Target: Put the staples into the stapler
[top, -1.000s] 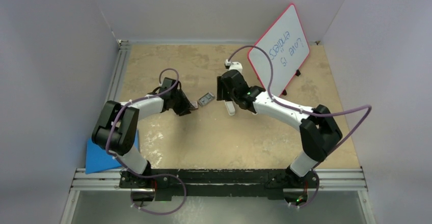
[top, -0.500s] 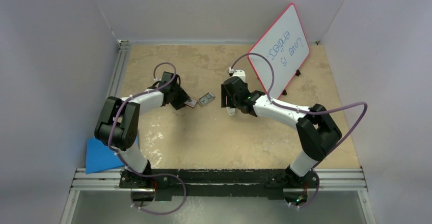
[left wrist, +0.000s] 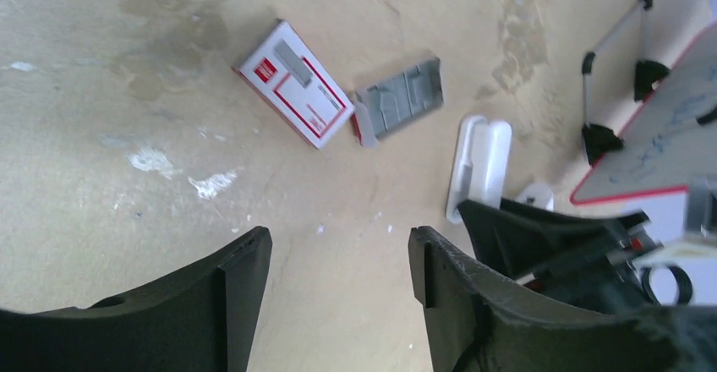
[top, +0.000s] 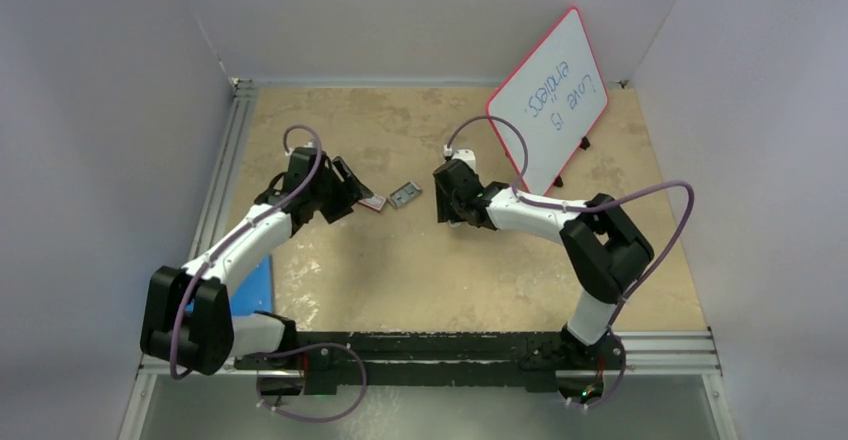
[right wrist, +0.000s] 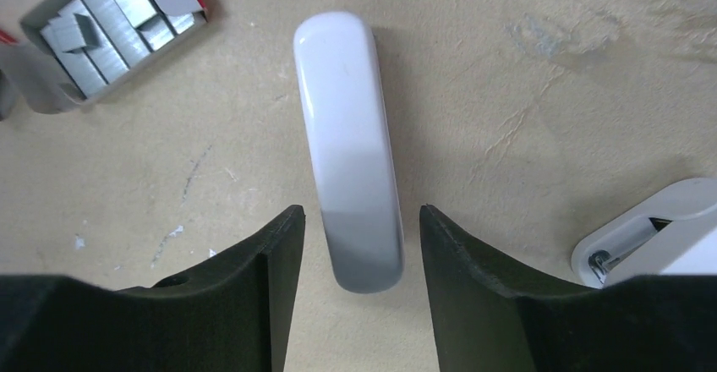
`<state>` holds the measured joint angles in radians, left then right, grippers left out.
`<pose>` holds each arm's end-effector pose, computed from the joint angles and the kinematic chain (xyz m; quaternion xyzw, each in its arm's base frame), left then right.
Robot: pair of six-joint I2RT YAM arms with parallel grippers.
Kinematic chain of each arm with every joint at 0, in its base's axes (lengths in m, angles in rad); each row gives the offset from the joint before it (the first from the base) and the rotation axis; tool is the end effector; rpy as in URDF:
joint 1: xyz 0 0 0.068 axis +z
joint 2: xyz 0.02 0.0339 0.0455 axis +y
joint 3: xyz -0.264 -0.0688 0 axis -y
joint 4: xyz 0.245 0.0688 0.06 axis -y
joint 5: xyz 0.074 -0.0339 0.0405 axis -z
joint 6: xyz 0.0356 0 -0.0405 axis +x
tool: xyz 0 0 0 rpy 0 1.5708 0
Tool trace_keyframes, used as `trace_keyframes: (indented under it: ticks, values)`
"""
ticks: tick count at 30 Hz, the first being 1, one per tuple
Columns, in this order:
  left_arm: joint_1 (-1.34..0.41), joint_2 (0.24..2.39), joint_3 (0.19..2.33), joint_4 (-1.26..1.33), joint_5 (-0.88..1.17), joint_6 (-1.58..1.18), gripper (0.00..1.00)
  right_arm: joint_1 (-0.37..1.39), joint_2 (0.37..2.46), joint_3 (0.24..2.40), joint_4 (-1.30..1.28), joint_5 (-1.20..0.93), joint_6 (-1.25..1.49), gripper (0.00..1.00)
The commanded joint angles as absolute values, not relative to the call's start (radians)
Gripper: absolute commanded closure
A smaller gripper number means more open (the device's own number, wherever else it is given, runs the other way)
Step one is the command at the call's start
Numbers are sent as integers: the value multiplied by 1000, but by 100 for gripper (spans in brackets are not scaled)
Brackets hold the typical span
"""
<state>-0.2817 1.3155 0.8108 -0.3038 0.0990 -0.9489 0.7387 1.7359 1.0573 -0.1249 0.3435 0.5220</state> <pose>0.2607 -0.0791 0.2239 -0.2862 0.8820 -0.2520 0.2769 0.2790 0.2379 0.1894 -0.0352 0.9152 0.0894 0.3913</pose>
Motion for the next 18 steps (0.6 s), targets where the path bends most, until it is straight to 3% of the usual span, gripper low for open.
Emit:
trace_keyframes:
  ticks: [1, 12, 18]
  values:
    - [-276, 1266, 765, -269, 228, -870, 33, 740, 1744, 1058, -135, 342, 520, 46]
    - [-278, 1287, 625, -92, 512, -839, 32, 740, 1710, 1034, -121, 345, 572, 79]
    - [-292, 1301, 550, 49, 663, -858, 30, 740, 1595, 948, 7, 168, 605, 82]
